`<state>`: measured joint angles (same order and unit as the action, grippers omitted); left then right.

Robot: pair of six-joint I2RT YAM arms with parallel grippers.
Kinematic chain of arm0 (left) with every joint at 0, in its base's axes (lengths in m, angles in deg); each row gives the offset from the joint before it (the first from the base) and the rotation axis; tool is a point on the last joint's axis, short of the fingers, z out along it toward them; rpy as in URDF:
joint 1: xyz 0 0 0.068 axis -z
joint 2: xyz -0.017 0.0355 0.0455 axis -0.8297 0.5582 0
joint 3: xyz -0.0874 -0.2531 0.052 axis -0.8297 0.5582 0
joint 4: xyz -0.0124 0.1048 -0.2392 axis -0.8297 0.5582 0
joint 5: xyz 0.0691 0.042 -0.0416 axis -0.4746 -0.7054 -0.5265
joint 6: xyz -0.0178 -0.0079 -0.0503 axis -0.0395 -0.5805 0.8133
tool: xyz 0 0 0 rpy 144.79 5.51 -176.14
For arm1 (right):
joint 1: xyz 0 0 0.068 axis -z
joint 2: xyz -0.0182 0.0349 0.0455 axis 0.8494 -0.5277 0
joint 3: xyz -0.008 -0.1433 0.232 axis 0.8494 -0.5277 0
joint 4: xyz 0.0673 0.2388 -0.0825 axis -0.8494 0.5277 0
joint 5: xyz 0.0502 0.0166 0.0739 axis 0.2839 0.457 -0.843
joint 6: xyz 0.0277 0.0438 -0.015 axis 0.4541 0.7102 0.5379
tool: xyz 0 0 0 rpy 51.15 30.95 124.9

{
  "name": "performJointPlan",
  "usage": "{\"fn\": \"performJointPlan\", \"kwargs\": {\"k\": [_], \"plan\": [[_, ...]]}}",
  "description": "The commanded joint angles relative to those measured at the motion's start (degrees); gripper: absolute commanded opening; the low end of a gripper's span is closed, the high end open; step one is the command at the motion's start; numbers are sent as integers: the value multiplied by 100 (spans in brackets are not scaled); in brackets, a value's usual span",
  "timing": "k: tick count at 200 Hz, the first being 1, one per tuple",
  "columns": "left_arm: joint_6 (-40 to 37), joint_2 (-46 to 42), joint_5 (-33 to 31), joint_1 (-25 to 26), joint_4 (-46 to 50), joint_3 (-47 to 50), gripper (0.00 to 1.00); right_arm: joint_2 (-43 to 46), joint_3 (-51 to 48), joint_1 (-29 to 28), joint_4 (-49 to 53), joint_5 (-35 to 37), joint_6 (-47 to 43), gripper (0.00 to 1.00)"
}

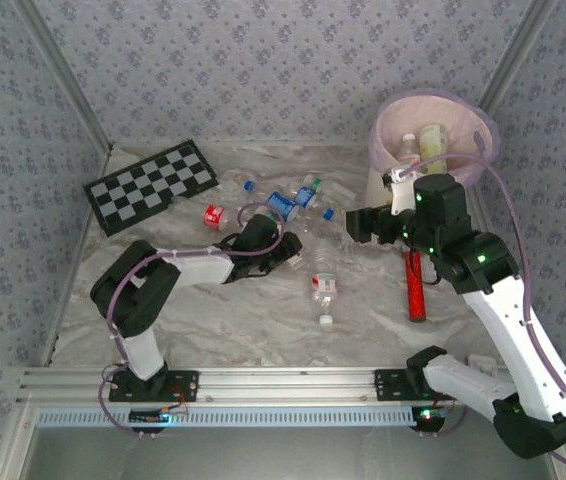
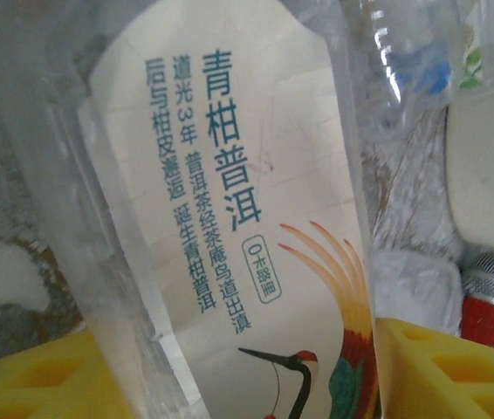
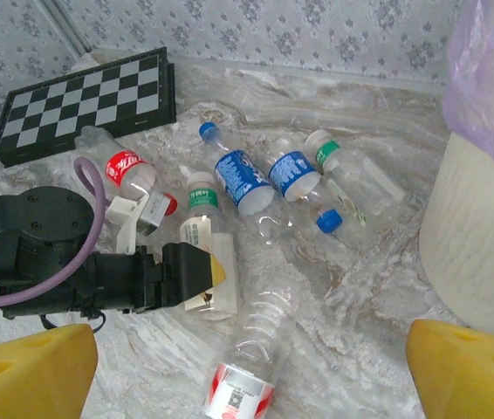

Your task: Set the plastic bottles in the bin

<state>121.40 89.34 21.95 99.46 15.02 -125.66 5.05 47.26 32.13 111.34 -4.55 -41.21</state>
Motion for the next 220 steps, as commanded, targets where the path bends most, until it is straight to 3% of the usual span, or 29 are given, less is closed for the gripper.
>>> {"fn": "performJointPlan", "kwargs": {"k": [1,25,51,79,108,157,194,220], "plan": [[-726,-542,-225,125,661,-131,56,9,-90,16,255,-133,438,94],[-1453,-1051,-554,233,1169,-171,56,-21,-183,13,23,-539,543,94],[-2640,-1751,-463,262,1241,20,57,-237,-185,9,-329,-1316,688,95],[-3860,-2539,580,278,626,500,56,-771,206,120,-149,-2411,636,95],[-4112,-3160,1320,286,-135,1010,54,-1210,333,334,-564,-3554,755,89],[-4205,-3216,2070,416,-342,926,50,-1744,460,350,-1044,-3910,665,84],[-4379,-3231,2138,533,-282,814,50,-2266,842,395,-507,-3063,118,87],[-4472,-3185,2232,596,-73,623,51,-2463,907,528,-669,-3469,246,84]]}}
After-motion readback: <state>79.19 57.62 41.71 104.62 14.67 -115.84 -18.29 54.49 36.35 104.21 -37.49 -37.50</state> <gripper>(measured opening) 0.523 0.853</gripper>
